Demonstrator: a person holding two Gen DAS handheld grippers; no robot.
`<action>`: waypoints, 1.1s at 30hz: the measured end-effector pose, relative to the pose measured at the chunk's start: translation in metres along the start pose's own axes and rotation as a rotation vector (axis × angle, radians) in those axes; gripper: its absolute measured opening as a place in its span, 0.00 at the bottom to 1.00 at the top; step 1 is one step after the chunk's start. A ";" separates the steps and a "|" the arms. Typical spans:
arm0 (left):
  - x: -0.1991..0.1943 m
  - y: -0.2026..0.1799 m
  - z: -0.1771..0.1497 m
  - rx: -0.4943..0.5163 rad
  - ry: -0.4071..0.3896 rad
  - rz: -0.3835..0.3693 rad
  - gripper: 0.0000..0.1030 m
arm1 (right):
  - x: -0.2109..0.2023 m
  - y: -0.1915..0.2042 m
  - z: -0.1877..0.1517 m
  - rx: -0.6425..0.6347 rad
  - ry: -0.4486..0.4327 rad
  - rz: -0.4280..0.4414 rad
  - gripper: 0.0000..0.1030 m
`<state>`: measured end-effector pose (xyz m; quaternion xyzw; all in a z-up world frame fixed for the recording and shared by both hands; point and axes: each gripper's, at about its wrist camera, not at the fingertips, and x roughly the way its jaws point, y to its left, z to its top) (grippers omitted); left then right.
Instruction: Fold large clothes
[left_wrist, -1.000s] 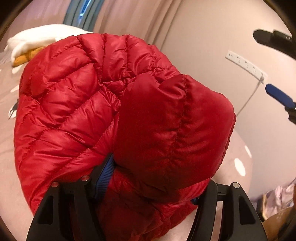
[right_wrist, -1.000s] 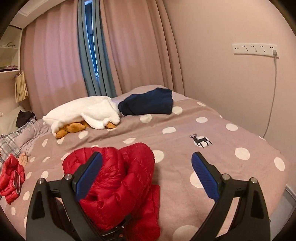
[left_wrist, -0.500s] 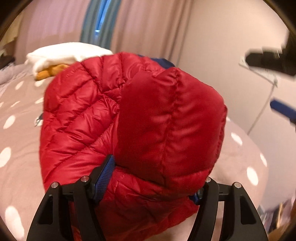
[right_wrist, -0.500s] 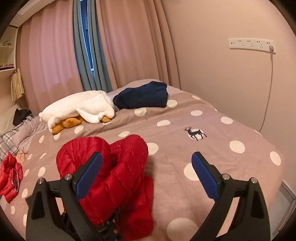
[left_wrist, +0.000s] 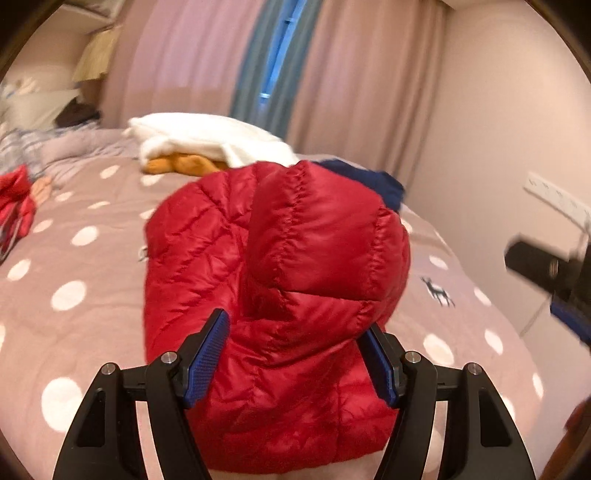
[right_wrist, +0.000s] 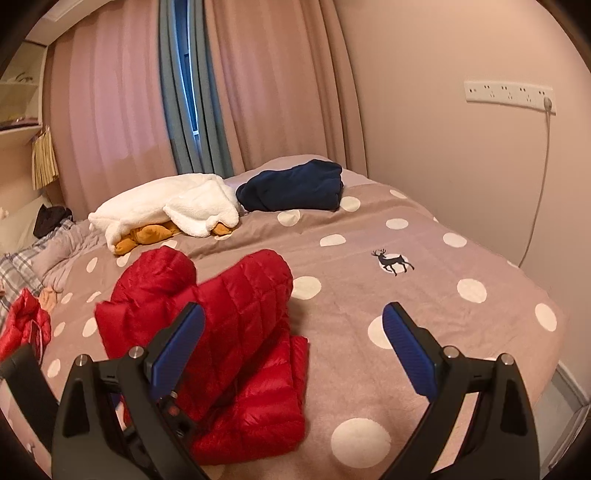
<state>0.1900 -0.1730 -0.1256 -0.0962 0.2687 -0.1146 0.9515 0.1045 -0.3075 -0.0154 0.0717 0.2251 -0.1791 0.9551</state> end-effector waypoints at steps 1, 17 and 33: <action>-0.001 0.002 0.004 -0.021 -0.011 0.008 0.66 | -0.001 0.001 0.000 -0.007 0.001 -0.002 0.95; -0.043 0.039 0.029 -0.140 -0.155 0.079 0.69 | -0.007 0.020 -0.003 -0.039 -0.002 0.037 0.95; -0.026 0.113 0.036 -0.324 -0.120 0.282 0.69 | 0.032 0.075 -0.029 -0.090 0.131 0.285 0.97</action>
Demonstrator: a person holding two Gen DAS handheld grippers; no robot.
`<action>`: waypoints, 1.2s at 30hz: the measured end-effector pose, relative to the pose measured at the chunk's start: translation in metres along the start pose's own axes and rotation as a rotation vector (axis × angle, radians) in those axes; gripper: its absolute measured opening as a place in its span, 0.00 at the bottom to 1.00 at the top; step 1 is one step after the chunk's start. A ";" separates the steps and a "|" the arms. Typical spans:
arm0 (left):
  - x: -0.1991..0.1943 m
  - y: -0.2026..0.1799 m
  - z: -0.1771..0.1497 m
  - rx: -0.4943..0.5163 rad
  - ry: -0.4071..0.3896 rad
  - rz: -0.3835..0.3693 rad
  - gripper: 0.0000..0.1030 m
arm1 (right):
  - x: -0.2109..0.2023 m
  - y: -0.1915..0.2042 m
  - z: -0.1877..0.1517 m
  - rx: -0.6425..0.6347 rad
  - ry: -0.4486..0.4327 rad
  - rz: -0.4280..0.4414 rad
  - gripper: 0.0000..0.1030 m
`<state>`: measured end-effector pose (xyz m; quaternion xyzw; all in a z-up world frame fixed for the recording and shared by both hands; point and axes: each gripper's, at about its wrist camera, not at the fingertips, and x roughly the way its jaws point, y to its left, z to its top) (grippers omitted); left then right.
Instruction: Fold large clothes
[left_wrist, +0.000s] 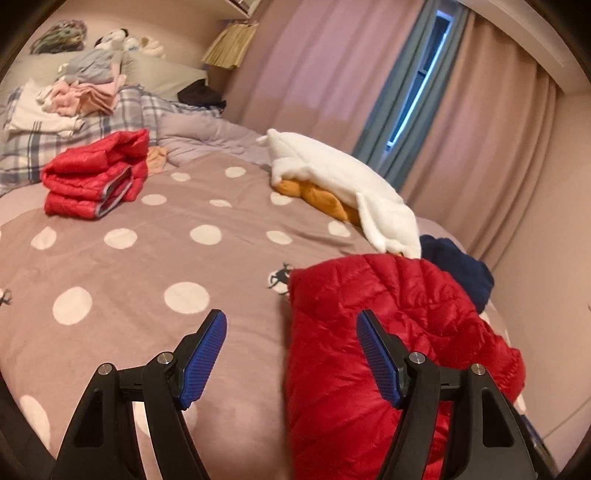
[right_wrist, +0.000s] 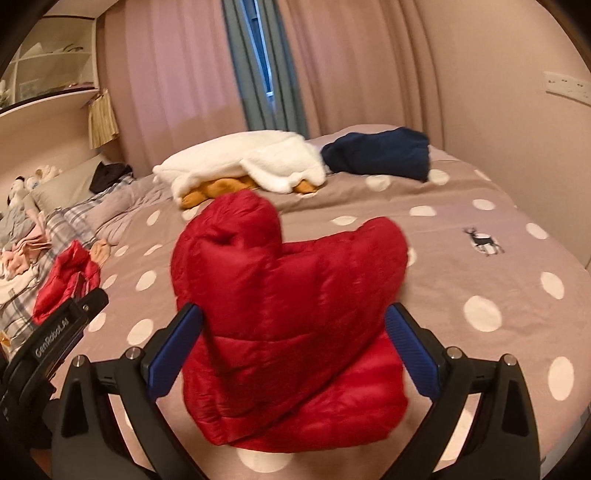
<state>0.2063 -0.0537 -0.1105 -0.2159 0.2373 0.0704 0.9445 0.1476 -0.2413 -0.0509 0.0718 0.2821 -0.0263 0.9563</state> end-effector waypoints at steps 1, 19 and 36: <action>-0.001 0.001 0.000 -0.001 -0.003 0.007 0.69 | 0.001 0.003 -0.001 -0.004 0.002 0.022 0.98; 0.003 -0.004 -0.005 0.042 0.033 0.027 0.69 | 0.025 -0.014 -0.010 0.012 0.030 -0.100 0.18; 0.002 -0.009 -0.008 0.075 0.050 0.013 0.69 | -0.014 -0.071 -0.012 0.148 0.017 -0.223 0.25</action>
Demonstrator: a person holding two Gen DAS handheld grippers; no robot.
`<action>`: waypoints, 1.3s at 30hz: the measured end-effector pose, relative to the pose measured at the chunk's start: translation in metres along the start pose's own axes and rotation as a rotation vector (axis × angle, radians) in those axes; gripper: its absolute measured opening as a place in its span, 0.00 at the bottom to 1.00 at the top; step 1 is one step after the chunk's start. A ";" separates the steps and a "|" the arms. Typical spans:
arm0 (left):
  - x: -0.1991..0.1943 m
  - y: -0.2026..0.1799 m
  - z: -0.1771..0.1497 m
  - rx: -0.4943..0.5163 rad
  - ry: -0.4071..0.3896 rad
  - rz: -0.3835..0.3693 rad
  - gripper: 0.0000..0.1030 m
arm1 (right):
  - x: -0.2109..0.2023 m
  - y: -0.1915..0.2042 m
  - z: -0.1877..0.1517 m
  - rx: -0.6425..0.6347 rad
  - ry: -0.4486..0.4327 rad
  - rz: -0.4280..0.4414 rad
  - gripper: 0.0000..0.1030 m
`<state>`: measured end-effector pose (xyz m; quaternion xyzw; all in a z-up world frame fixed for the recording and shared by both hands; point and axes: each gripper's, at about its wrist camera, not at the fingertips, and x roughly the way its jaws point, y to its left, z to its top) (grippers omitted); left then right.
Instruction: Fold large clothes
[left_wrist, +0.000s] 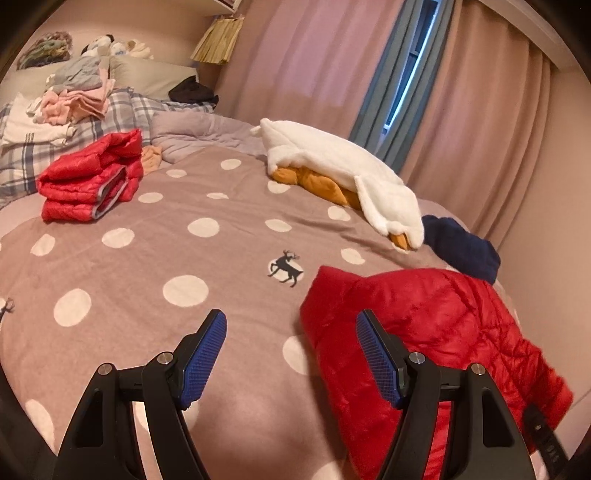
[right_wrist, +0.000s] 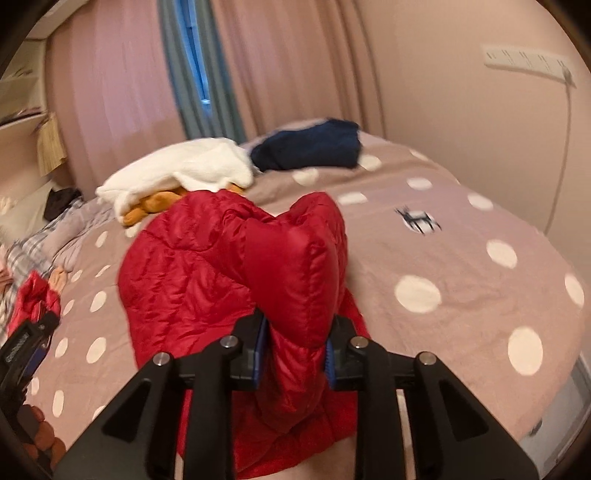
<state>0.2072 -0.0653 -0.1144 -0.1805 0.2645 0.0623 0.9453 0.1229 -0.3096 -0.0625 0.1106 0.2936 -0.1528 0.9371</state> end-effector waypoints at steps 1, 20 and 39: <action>0.000 0.000 0.000 0.003 0.003 -0.003 0.69 | 0.008 -0.007 -0.003 0.004 0.025 -0.032 0.25; 0.006 -0.004 -0.004 0.024 0.033 -0.014 0.69 | 0.116 -0.055 -0.053 0.091 0.335 -0.103 0.26; 0.014 -0.006 -0.007 0.034 0.060 -0.008 0.69 | 0.116 -0.017 -0.057 -0.043 0.310 -0.082 0.64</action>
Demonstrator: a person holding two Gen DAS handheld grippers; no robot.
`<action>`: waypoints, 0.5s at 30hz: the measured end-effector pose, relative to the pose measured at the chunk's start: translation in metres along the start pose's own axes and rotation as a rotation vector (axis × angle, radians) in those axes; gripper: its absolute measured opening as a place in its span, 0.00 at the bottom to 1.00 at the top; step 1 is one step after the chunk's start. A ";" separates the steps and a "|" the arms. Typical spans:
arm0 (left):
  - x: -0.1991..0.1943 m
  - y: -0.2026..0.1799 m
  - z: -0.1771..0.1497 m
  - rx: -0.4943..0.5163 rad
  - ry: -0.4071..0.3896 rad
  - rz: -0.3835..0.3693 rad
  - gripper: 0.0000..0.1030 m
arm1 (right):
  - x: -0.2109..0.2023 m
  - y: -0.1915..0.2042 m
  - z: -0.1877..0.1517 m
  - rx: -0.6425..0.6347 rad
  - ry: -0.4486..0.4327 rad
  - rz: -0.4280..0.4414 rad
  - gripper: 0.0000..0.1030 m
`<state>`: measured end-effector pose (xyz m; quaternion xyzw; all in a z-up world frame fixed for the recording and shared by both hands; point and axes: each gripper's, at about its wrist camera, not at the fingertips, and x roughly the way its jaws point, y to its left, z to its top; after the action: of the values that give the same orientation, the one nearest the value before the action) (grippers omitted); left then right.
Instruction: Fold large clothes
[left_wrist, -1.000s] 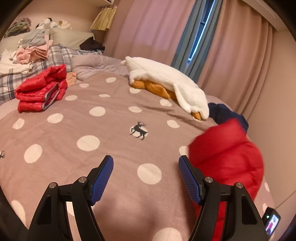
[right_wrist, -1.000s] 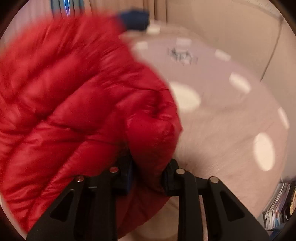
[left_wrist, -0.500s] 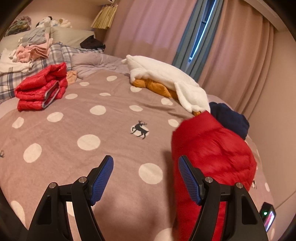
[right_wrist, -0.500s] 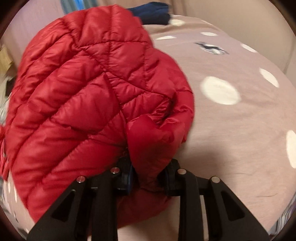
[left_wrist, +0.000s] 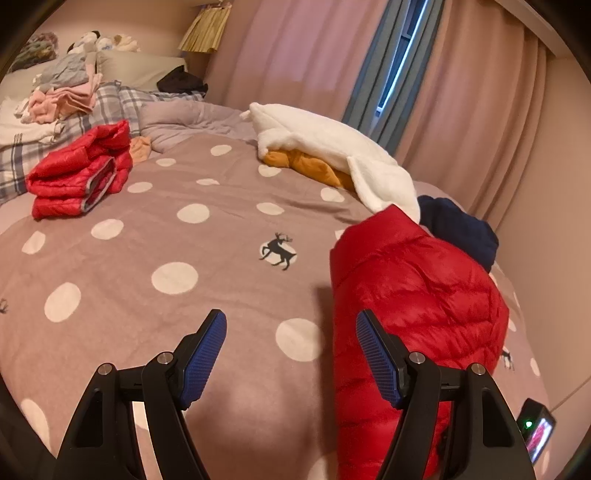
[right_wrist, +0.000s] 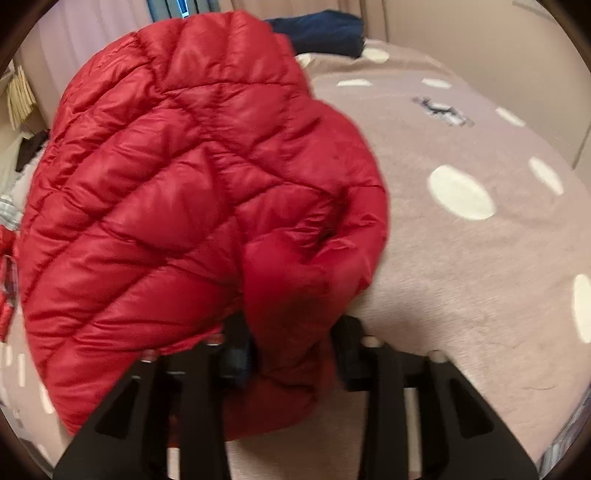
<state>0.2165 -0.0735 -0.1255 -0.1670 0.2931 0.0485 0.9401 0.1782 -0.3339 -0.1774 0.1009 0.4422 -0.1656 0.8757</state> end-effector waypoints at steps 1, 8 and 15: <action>0.001 0.000 0.000 0.002 0.003 0.002 0.69 | -0.002 -0.003 0.000 0.003 -0.012 -0.043 0.80; -0.001 0.006 0.003 -0.023 -0.002 0.002 0.69 | -0.038 -0.039 0.007 0.136 -0.061 0.058 0.80; -0.001 0.012 0.010 -0.042 -0.011 -0.034 0.69 | -0.088 -0.017 0.020 0.065 -0.188 0.042 0.81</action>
<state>0.2187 -0.0590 -0.1199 -0.1913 0.2839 0.0397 0.9387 0.1382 -0.3384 -0.0954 0.1223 0.3504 -0.1702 0.9128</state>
